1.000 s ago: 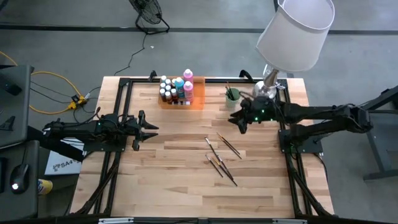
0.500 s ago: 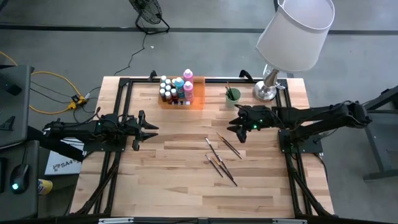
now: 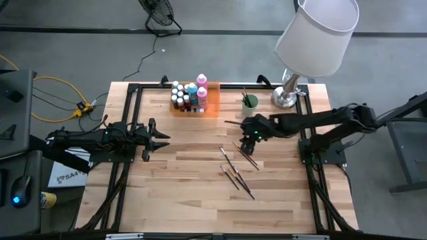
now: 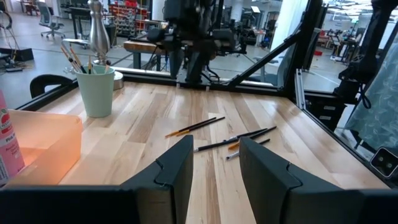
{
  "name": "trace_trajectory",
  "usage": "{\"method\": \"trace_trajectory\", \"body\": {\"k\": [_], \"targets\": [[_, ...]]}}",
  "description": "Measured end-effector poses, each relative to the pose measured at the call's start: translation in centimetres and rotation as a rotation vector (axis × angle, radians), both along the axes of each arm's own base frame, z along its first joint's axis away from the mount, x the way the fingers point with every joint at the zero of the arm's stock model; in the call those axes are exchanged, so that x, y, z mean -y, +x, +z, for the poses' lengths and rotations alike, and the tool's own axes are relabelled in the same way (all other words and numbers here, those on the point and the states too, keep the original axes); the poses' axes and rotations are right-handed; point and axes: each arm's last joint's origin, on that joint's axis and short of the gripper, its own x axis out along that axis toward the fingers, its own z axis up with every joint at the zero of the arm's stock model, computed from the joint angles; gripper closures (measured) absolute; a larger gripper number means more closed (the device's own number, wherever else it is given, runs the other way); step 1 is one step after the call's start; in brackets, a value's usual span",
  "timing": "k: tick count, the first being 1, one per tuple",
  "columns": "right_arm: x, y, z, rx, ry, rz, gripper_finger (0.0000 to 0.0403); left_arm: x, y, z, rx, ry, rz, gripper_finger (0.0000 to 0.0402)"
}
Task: Pick & Place Paint Supplies
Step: Put the gold paint brush into the green cup
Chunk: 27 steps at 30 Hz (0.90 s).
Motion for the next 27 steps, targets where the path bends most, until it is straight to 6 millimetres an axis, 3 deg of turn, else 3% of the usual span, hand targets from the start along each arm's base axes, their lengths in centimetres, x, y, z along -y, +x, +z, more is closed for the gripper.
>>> {"method": "trace_trajectory", "body": {"k": [15,27], "targets": [[1.0,7.4,-4.5,-0.322,0.018,-0.003,0.0239,0.0,0.0,0.0,0.000,0.000,0.000,0.0275],[2.1,9.2,-7.7,-0.466,0.026,-0.020,0.0239,0.0,0.0,0.0,0.000,0.000,0.000,0.0275]]}}
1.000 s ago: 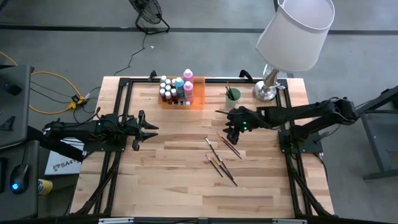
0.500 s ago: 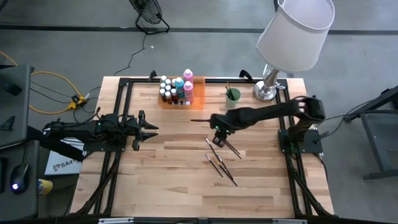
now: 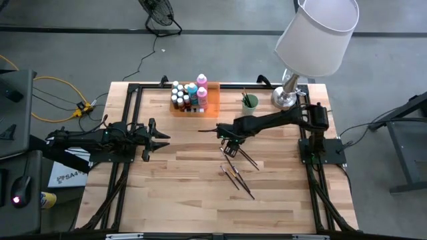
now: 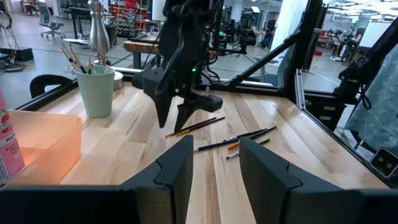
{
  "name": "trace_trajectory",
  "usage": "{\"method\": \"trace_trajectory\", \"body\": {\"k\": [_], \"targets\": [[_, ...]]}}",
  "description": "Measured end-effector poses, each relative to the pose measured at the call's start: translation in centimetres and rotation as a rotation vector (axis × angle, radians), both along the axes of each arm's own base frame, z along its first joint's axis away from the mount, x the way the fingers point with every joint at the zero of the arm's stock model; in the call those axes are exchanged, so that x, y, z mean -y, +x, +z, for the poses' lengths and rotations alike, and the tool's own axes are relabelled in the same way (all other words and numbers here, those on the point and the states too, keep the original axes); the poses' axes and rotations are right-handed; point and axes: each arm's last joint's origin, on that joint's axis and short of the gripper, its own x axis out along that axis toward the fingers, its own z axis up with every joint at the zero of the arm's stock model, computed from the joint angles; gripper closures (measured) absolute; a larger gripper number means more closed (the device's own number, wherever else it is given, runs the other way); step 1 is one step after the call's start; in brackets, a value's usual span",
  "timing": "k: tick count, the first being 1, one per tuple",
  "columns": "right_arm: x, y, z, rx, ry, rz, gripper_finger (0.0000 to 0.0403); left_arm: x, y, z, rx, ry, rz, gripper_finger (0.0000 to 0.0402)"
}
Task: Pick & Place Paint Supplies
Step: Put the gold paint brush into the green cup
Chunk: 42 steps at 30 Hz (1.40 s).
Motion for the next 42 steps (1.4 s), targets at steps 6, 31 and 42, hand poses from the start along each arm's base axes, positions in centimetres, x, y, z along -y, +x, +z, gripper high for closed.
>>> {"method": "trace_trajectory", "body": {"k": [6,31,42], "targets": [[0.5,0.3,-0.5,-0.005,-0.001,-0.011,0.0239,0.0,0.0,0.0,0.000,0.000,0.000,0.0275],[0.5,0.7,-2.0,-0.022,0.038,-0.063,0.0251,0.0,0.0,0.0,0.000,0.000,0.000,0.0275],[0.1,0.8,-2.1,-0.017,0.055,-0.051,0.0338,0.0,0.0,0.0,0.000,0.000,0.000,0.0275]]}}
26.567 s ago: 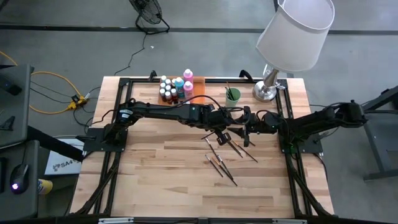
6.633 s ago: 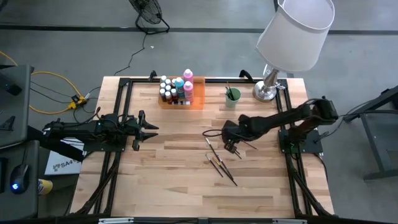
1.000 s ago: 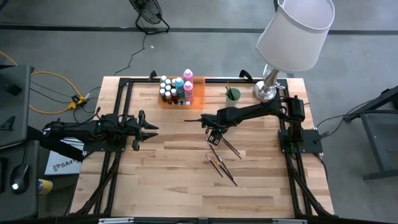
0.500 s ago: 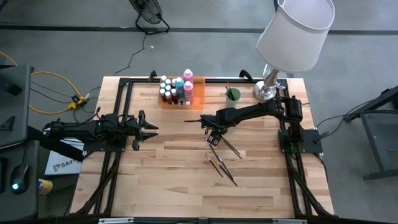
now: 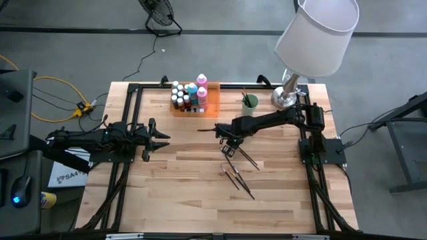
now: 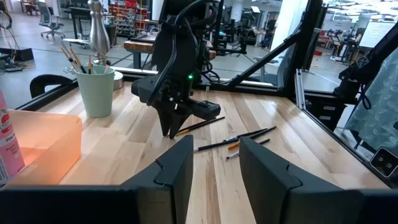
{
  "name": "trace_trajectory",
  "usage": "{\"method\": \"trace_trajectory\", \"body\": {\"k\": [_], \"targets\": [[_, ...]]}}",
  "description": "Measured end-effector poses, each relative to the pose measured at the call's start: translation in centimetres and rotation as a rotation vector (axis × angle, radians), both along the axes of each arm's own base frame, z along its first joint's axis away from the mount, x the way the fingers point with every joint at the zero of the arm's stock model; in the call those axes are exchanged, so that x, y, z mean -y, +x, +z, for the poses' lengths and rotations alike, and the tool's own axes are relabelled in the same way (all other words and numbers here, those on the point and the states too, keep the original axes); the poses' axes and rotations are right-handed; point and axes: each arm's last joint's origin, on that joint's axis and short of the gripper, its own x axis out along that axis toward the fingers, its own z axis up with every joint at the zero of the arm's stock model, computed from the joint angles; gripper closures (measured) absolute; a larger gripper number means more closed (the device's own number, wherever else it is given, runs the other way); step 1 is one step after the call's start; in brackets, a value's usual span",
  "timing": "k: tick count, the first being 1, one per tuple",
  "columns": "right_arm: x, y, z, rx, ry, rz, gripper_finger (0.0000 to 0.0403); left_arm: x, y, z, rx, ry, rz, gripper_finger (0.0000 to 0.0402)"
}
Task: Pick & Place Paint Supplies
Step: Put the gold paint brush into the green cup
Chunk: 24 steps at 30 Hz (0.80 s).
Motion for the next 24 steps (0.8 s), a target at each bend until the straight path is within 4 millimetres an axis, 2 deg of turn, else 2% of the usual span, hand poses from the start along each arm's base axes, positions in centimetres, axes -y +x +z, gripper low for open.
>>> {"method": "trace_trajectory", "body": {"k": [11,20,24], "targets": [[-0.22,-0.03,-0.05,-0.008,-0.001,0.046,0.0394,0.00,0.00,0.00,0.000,0.000,0.000,0.0275],[-0.52,0.03,-0.09,-0.005,-0.012,0.089,0.0399,0.00,0.00,0.00,0.000,0.000,0.000,0.0275],[-1.04,-0.12,0.53,0.005,-0.034,0.107,0.0400,0.00,0.00,0.00,0.000,0.000,0.000,0.0275]]}}
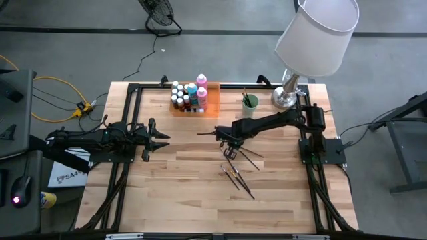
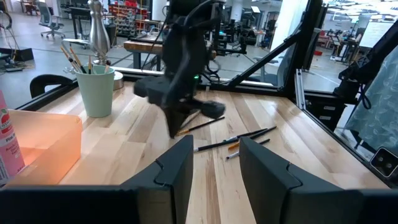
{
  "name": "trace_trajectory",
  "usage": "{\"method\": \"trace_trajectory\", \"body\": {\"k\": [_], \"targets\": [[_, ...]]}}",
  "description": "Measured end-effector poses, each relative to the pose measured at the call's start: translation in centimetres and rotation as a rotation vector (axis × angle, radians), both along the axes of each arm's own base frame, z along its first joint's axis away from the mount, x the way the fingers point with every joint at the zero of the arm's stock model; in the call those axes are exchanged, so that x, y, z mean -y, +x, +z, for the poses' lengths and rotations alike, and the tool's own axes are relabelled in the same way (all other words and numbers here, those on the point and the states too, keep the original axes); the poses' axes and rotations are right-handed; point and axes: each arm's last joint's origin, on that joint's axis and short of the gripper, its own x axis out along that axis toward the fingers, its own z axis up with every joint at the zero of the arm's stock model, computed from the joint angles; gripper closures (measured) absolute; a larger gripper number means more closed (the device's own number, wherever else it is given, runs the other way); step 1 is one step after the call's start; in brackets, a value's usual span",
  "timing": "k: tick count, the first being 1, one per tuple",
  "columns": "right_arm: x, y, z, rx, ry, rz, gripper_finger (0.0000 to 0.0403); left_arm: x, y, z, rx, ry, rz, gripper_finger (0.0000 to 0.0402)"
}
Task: Pick & Place Paint Supplies
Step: Put the gold paint brush into the green cup
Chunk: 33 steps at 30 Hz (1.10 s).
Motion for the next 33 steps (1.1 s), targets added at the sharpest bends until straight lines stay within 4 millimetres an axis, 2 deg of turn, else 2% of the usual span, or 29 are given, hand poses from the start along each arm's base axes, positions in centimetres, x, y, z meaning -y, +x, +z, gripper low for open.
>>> {"method": "trace_trajectory", "body": {"k": [6,12,24,33], "targets": [[-1.1,-0.3,1.9,0.045,-0.021,0.035,0.0400,0.0,0.0,0.0,0.000,0.000,0.000,0.0275],[-1.3,-0.7,3.4,0.065,-0.100,0.041,0.0400,0.0,0.0,0.0,0.000,0.000,0.000,0.0275],[-1.8,-1.0,4.3,0.079,-0.228,0.056,0.0400,0.0,0.0,0.0,0.000,0.000,0.000,0.0275],[-2.5,-1.7,6.0,0.104,-0.287,0.051,0.0400,0.0,0.0,0.0,0.000,0.000,0.000,0.0275]]}}
